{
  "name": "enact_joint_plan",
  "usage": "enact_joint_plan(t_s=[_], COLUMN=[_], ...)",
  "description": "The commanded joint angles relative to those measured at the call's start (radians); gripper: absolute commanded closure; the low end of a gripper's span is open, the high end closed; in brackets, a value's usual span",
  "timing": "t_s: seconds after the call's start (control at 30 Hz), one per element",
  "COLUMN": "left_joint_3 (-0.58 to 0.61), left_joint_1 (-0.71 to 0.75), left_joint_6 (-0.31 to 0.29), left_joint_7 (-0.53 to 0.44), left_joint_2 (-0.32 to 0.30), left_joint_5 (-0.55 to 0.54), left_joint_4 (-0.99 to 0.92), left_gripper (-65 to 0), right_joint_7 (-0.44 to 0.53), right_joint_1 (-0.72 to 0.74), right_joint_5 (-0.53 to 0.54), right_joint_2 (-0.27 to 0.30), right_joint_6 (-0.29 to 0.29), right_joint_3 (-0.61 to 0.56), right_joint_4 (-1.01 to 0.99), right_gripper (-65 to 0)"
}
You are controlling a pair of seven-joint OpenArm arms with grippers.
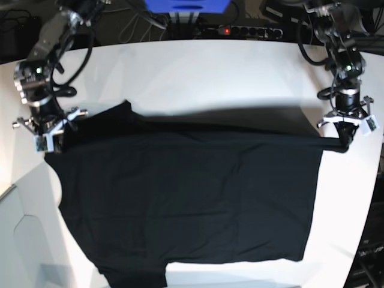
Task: Fold the T-shirt properly
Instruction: 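Lift the shoulder edge with both grippers and fold it toward the hem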
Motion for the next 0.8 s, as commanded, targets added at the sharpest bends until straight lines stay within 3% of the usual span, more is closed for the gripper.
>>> enact_joint_plan(t_s=[0.0,0.13,0.33,0.77], left_joint_3=[-0.005,-0.005,-0.005,-0.004], left_joint_1=[-0.034,-0.12,-0.244,-0.391], left_joint_6=[0.002,0.001,-0.002,-0.002], left_joint_7=[-0.029,-0.016,0.099,0.105], left_joint_2=[-0.017,-0.02,-0.023,-0.02], left_joint_5=[-0.003,-0.003,-0.003,-0.003], left_joint_4=[0.002,-0.056,-0.122,-0.287], left_gripper=[-0.1,-0.1,-0.1,-0.1], right_joint_7=[0.014,0.008,0.011,0.015], right_joint_1=[0.044,0.151,0.285,0.498], right_joint_5=[0.014,0.012,0.012,0.012], right_joint_2=[0.025,0.068,0.134,0.202], right_joint_6=[0.007,0.007,0.007,0.007], right_joint_3=[-0.007,-0.029,-0.078,-0.141], right_joint_4=[-0.006,-0.111,-0.284,-0.576], right_gripper=[0.0,0.0,0.0,0.0])
